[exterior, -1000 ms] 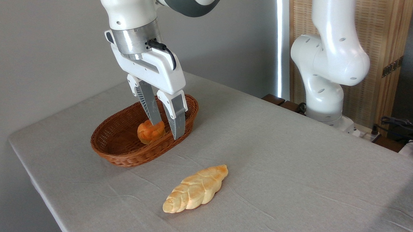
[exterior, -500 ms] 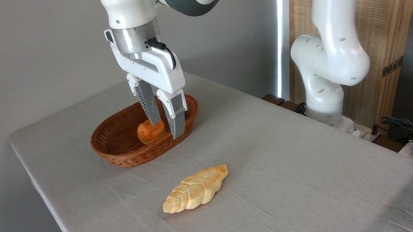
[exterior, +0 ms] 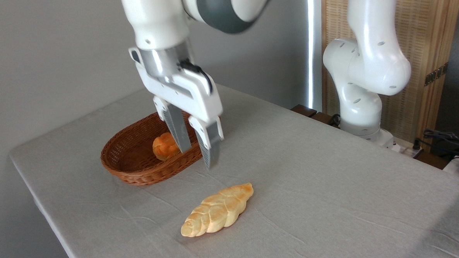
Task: Put bread into the basket
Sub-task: 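Move the gripper over the braided bread loaf and lower it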
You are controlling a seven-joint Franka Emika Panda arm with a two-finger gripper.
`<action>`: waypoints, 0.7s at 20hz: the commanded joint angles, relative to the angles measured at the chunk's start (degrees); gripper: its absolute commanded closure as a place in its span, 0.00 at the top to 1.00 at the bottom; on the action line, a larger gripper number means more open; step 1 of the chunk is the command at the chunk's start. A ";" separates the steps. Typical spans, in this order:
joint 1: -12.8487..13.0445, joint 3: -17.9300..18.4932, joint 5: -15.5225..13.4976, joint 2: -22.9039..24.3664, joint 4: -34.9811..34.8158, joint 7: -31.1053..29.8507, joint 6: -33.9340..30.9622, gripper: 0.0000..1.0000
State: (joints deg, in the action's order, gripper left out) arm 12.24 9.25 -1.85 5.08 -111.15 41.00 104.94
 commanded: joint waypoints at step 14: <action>0.77 5.43 0.97 1.52 -14.36 3.83 15.73 1.00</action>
State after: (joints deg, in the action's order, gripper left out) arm 12.45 13.99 -1.81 7.20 -124.93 44.60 118.68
